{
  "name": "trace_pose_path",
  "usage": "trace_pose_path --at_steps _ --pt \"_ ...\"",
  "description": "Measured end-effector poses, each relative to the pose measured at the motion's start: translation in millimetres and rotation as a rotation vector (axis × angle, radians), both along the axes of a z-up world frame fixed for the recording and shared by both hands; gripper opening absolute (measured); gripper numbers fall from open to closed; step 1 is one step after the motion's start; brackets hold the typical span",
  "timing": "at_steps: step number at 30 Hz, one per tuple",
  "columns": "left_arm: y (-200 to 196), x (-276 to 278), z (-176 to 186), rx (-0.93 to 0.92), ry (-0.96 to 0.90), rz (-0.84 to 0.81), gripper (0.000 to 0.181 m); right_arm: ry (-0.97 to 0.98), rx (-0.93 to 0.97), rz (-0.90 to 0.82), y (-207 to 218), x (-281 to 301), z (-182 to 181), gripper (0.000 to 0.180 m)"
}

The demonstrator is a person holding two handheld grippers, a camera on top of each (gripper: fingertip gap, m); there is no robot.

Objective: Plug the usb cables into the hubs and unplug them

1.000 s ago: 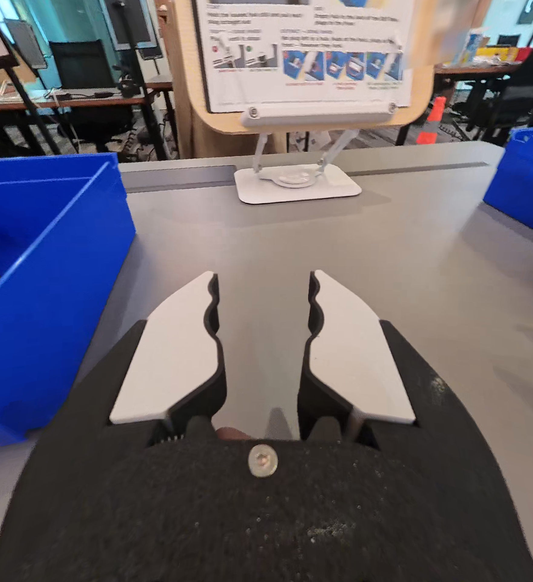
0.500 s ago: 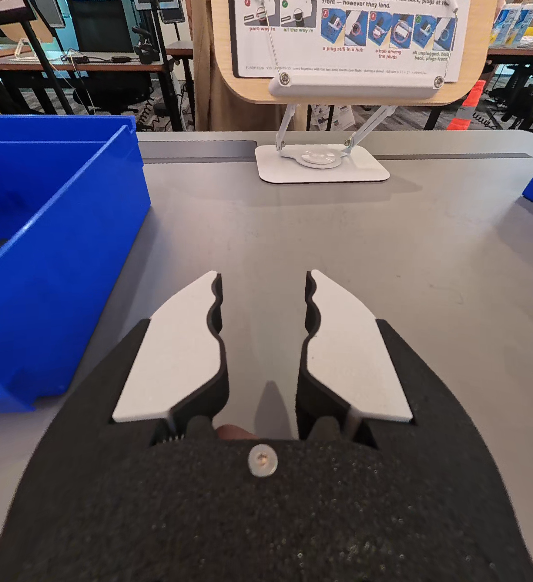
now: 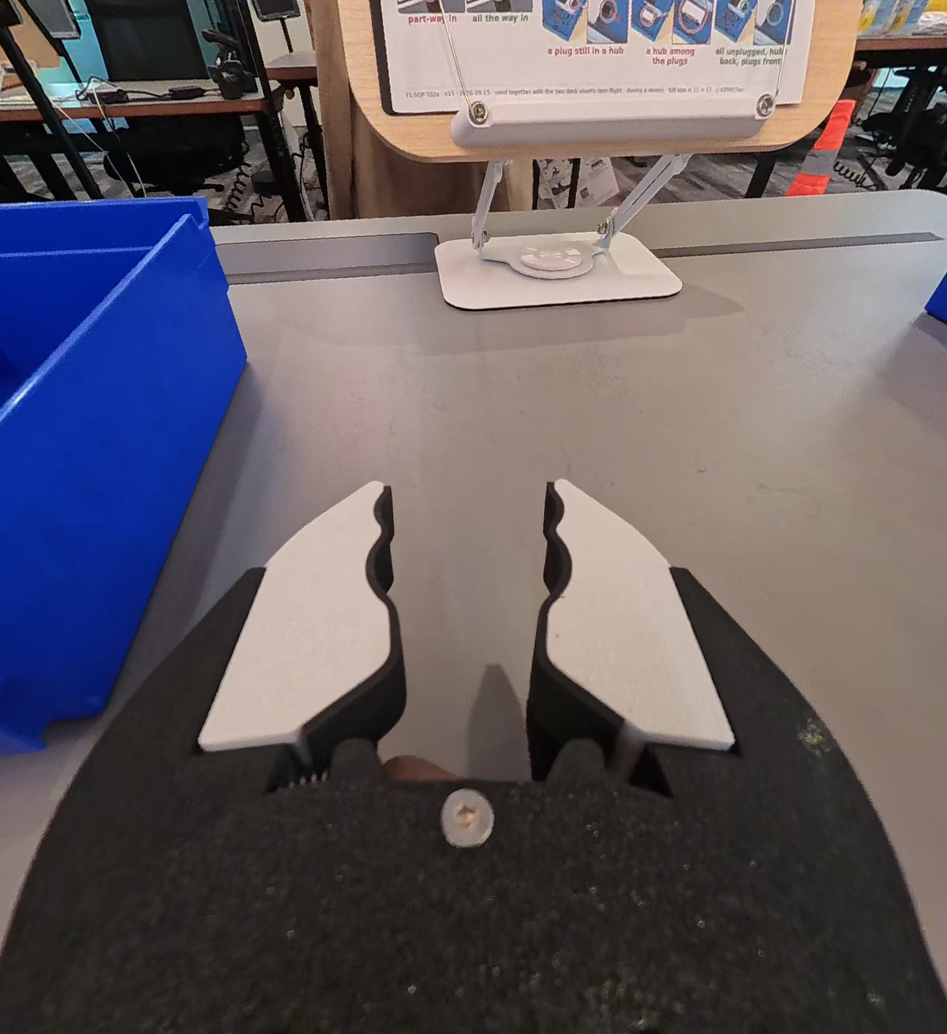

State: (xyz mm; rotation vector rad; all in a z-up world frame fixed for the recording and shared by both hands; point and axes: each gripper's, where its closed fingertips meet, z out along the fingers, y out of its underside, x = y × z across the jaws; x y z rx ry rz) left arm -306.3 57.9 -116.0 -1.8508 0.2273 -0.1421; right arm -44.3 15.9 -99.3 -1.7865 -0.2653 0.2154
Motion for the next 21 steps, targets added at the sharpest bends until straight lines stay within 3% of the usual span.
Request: trace_pose_path --at_steps 3,7,11,12,13,16,21 --pt "0 2 -1 -0.008 0.008 -0.009 0.051 0.04 0.065 -0.156 -21 67 25 0.054" --pt "0 5 -4 -0.021 0.024 -0.024 0.051 0.059 -0.039 -0.325 -30 147 4 0.061" --pt "0 7 -4 -0.017 0.039 -0.032 0.051 0.161 -0.268 -0.181 -22 132 -36 0.065" --pt "0 8 -4 -0.018 0.04 -0.035 0.051 0.186 -0.252 -0.119 -21 120 -33 0.059" --pt "0 9 -5 -0.021 0.043 -0.04 0.051 0.206 -0.244 -0.063 -22 106 -30 0.07" --pt "-2 20 -6 -0.027 0.041 -0.075 0.051 0.243 -0.275 0.082 -34 78 -23 0.051" --pt "-30 118 -8 -0.07 0.004 -0.314 0.052 0.317 -0.111 0.02 -62 104 14 0.057"
